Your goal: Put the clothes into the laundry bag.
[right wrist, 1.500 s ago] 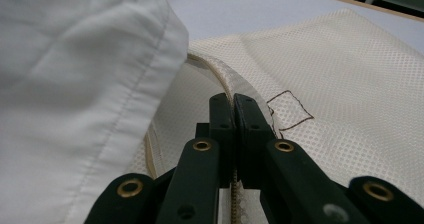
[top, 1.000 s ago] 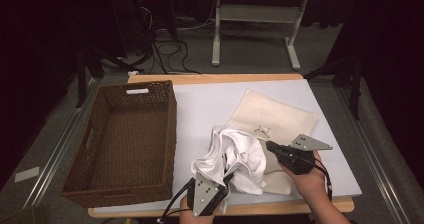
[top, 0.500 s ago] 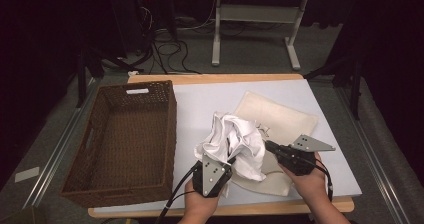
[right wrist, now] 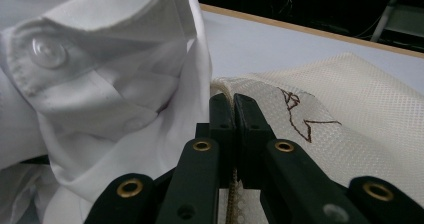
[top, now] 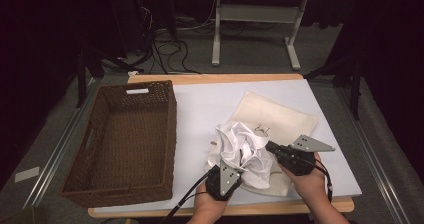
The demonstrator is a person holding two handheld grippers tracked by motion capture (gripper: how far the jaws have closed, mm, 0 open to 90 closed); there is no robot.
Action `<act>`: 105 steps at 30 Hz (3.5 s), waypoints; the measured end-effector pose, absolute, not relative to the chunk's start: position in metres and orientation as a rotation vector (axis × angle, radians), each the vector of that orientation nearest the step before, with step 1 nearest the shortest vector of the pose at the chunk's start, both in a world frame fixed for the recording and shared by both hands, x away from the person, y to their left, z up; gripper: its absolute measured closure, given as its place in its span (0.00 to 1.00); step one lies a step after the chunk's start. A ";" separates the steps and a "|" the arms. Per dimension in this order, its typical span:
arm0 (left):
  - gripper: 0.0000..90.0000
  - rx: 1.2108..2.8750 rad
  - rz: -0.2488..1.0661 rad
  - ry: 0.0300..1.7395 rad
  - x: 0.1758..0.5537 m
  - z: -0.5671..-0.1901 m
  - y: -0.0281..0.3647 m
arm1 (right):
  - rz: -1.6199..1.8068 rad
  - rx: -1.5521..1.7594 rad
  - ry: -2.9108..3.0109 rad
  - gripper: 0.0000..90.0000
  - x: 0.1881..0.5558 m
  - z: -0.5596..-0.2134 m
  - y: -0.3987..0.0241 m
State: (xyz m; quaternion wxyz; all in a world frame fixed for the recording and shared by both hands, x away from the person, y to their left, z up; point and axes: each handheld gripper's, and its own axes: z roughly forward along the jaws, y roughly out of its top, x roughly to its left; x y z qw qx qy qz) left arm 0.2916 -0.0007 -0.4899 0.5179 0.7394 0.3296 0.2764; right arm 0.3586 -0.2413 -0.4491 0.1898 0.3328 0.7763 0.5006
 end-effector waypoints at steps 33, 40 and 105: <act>0.48 1.877 0.562 0.848 0.310 -0.499 -0.023 | 1.459 0.923 2.151 0.98 0.355 -0.444 -0.246; 0.34 1.797 0.543 0.841 0.295 -0.491 -0.017 | 1.452 0.910 2.160 0.98 0.353 -0.446 -0.244; 0.50 1.750 0.520 0.756 0.279 -0.487 -0.024 | 1.468 0.906 2.149 0.98 0.349 -0.443 -0.249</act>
